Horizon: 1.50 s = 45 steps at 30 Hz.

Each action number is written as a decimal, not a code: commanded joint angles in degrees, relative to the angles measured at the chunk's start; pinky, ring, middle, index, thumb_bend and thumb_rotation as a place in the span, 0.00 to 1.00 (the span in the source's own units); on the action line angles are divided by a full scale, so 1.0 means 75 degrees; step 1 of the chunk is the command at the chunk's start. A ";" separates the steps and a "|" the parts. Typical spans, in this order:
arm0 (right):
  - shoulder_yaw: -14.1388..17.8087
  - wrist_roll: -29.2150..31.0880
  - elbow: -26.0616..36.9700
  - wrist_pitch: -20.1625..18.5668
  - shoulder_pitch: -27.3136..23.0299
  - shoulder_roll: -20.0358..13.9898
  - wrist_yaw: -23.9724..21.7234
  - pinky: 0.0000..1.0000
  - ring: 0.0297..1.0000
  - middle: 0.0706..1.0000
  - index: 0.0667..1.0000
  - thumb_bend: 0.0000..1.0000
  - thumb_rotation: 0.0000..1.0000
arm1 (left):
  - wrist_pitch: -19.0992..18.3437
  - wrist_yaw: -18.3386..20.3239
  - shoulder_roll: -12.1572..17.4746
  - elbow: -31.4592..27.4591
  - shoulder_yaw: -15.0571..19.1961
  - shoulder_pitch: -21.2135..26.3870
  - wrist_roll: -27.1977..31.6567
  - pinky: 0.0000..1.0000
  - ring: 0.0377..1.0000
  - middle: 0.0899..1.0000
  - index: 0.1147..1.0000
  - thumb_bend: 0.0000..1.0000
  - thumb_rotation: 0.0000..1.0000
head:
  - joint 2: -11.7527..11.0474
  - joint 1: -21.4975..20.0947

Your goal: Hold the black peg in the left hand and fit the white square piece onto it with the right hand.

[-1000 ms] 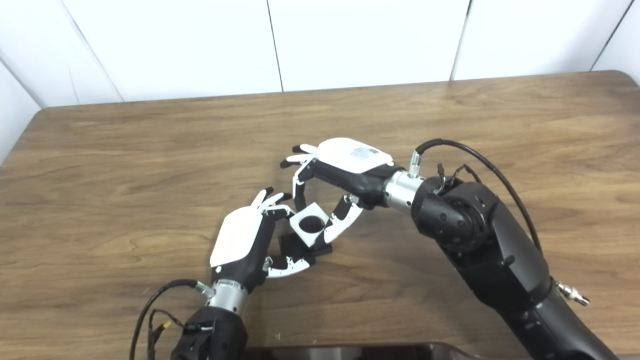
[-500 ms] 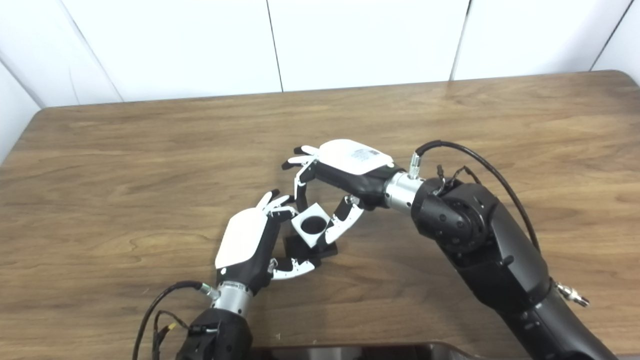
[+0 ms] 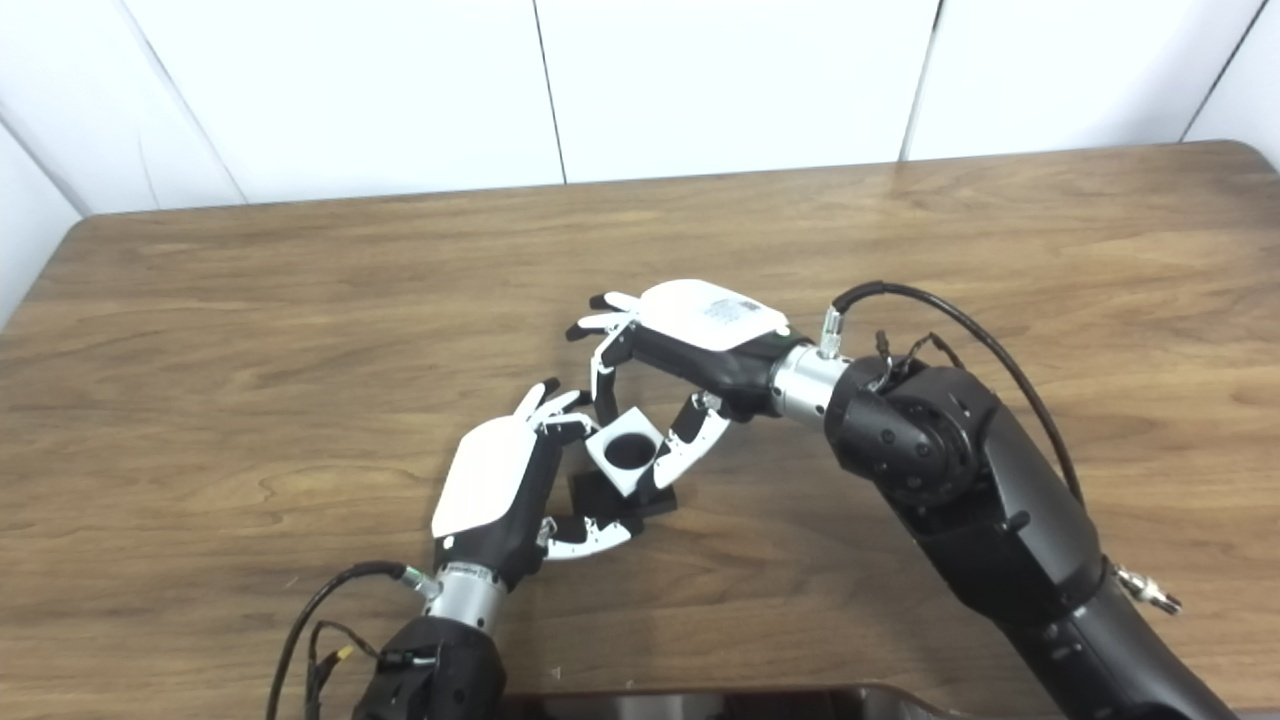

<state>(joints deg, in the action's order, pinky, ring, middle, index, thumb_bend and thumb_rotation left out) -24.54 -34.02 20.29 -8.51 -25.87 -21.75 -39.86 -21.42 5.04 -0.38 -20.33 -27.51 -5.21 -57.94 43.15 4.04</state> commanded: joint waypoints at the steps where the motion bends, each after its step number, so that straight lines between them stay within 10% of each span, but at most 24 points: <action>1: 0.0151 0.0088 0.0119 0.0056 -0.0206 -0.0073 0.0051 0.91 1.00 0.91 0.46 0.52 0.16 | 0.0041 -0.0016 -0.0093 -0.0150 -0.0012 -0.0079 -0.0164 0.86 0.97 0.86 0.42 0.51 0.07 | 0.0001 0.0002; 2: 0.0159 0.0093 0.0124 0.0055 -0.0208 -0.0082 0.0036 0.91 0.99 0.91 0.52 0.77 0.23 | 0.0039 -0.0015 -0.0094 -0.0150 -0.0012 -0.0080 -0.0171 0.86 0.96 0.86 0.42 0.51 0.07 | 0.0001 0.0002; 6: 0.0178 0.0101 0.0102 0.0100 -0.0197 -0.0100 0.0046 0.91 0.99 0.90 0.56 0.94 0.27 | 0.0013 0.0033 -0.0100 -0.0176 0.0006 -0.0101 -0.0136 0.86 0.97 0.86 0.42 0.51 0.07 | 0.0014 0.0002; 37: 0.0258 0.0122 0.0105 0.0096 -0.0107 -0.0116 0.0066 0.91 0.99 0.90 0.58 0.96 0.30 | 0.0056 0.0240 0.0069 -0.0218 0.0008 -0.0088 -0.0438 0.78 0.94 0.83 0.43 0.51 0.09 | 0.0032 0.0019; 40: 0.0261 0.0130 0.0079 0.0131 -0.0089 -0.0126 0.0086 0.90 0.99 0.90 0.58 0.96 0.30 | 0.0048 0.0301 0.0057 -0.0219 0.0029 -0.0098 -0.0462 0.77 0.94 0.84 0.61 0.67 0.35 | 0.0032 0.0019; 45: 0.0266 0.0134 0.0098 0.0121 -0.0086 -0.0137 0.0073 0.90 0.99 0.90 0.58 0.96 0.30 | -0.0002 0.0479 0.0026 -0.0248 0.0051 -0.0096 -0.0537 0.80 0.95 0.85 0.69 0.71 0.42 | 0.0044 0.0019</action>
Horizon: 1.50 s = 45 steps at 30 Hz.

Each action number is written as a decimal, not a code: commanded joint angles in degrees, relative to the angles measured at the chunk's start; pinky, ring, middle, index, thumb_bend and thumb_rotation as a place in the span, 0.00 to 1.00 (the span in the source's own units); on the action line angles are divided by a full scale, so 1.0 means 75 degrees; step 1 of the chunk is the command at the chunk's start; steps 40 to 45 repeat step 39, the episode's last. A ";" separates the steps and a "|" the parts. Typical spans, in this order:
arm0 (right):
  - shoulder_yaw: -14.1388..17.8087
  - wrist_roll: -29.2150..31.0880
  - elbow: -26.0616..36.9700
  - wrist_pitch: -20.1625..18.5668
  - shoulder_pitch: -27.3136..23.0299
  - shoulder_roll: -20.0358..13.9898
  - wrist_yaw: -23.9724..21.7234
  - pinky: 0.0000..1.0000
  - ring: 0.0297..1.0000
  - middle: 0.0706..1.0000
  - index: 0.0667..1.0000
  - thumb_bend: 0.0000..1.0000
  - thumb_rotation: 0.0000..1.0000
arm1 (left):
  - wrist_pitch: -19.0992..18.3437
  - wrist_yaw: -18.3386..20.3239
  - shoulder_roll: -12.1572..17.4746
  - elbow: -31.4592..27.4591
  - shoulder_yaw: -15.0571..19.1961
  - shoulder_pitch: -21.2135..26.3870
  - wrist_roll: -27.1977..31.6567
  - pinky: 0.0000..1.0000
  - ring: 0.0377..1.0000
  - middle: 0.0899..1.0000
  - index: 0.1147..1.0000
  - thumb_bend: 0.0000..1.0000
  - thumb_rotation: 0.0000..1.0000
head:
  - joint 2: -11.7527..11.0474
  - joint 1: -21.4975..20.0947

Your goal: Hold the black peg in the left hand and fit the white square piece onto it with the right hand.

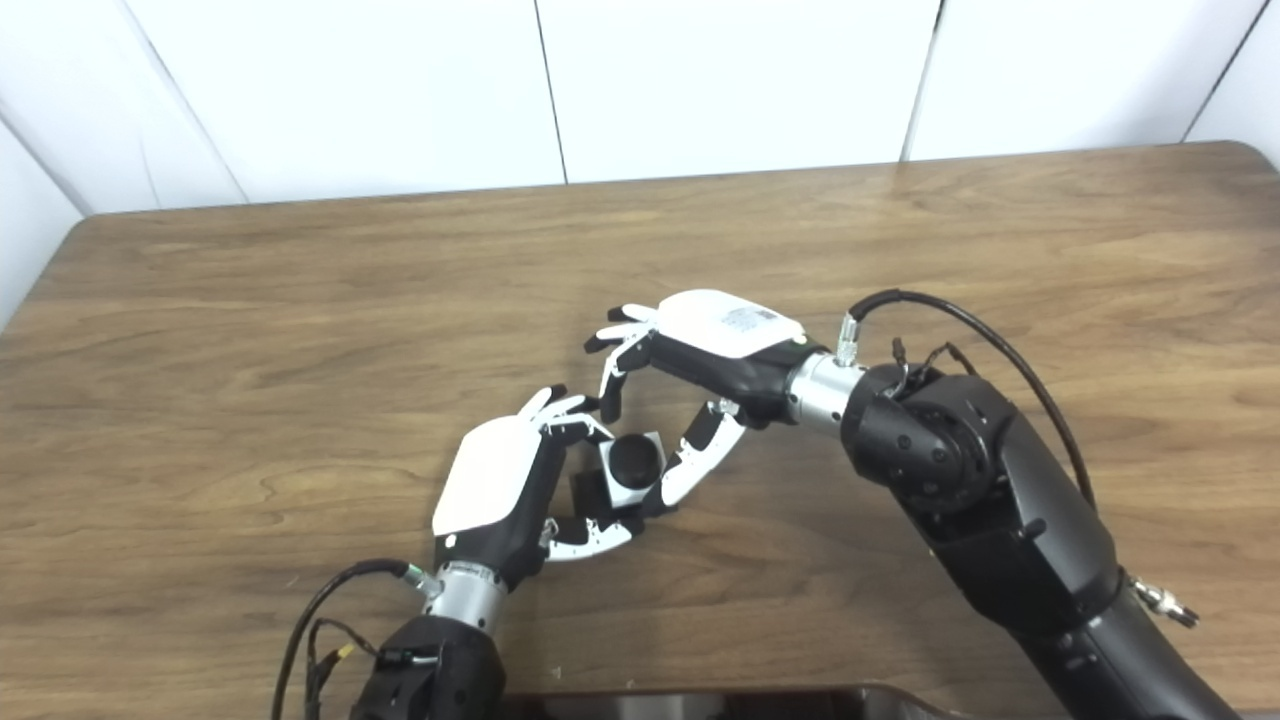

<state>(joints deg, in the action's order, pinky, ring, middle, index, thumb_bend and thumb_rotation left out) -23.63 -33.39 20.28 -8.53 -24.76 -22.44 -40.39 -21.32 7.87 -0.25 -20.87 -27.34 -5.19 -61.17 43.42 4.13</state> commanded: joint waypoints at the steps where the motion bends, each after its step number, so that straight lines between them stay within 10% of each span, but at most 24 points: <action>1: 0.0146 0.0052 0.0104 0.0122 -0.0233 -0.0045 0.0144 0.90 0.99 0.90 0.58 0.96 0.30 | -0.0016 0.0115 0.0003 -0.0173 0.0035 -0.0104 -0.0116 0.80 0.95 0.85 0.70 0.72 0.42 | 0.0009 0.0001; 23: 0.0361 0.0179 0.0060 0.0119 -0.0192 -0.0014 0.0298 0.90 0.98 0.90 0.58 0.97 0.30 | 0.0158 0.0160 0.0120 -0.0226 0.0341 -0.0085 -0.0107 0.87 0.93 0.87 0.80 0.83 0.52 | -0.0057 -0.0012; 45: 0.1260 0.0412 0.0174 0.0059 0.0105 -0.0249 0.0601 0.83 0.95 0.89 0.71 0.97 0.31 | 0.0243 -0.0564 0.0039 -0.0576 0.1571 -0.0086 0.1039 0.83 0.94 0.89 0.86 0.76 0.67 | -0.0138 -0.0086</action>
